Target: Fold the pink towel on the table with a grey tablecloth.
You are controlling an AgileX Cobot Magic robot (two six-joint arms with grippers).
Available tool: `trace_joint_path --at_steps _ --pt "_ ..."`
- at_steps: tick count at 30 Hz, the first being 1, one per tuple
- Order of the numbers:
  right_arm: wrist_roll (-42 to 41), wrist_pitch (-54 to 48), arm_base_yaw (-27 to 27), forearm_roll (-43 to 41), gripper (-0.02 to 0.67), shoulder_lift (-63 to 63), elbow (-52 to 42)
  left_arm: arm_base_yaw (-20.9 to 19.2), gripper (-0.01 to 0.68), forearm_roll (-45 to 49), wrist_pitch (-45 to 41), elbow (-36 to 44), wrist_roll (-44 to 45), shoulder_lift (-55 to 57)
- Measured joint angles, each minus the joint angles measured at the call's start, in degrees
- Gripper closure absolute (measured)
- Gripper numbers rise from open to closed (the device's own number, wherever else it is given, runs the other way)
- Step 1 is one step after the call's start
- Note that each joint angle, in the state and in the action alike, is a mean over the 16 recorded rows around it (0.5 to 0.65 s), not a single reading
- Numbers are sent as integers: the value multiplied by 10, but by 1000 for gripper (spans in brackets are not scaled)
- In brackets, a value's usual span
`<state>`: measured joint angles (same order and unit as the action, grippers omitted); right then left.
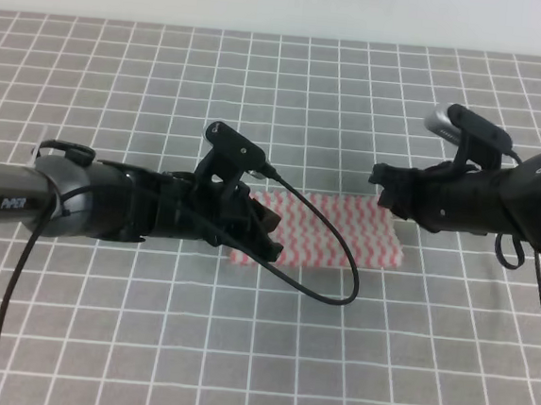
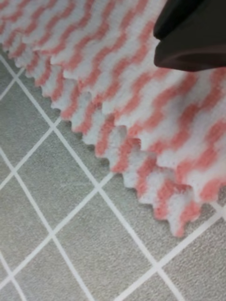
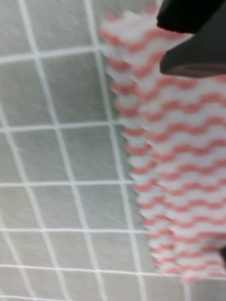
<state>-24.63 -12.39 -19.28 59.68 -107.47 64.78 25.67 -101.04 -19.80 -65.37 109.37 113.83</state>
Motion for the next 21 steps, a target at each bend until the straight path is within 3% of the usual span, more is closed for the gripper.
trace_joint_path --at_steps 9,21 --pt "0 -9 0 -14 510 0 21 0 657 -1 0 0 -3 -22" --pt "2 -102 0 -71 630 1 50 0 659 41 -11 0 -90 -43"
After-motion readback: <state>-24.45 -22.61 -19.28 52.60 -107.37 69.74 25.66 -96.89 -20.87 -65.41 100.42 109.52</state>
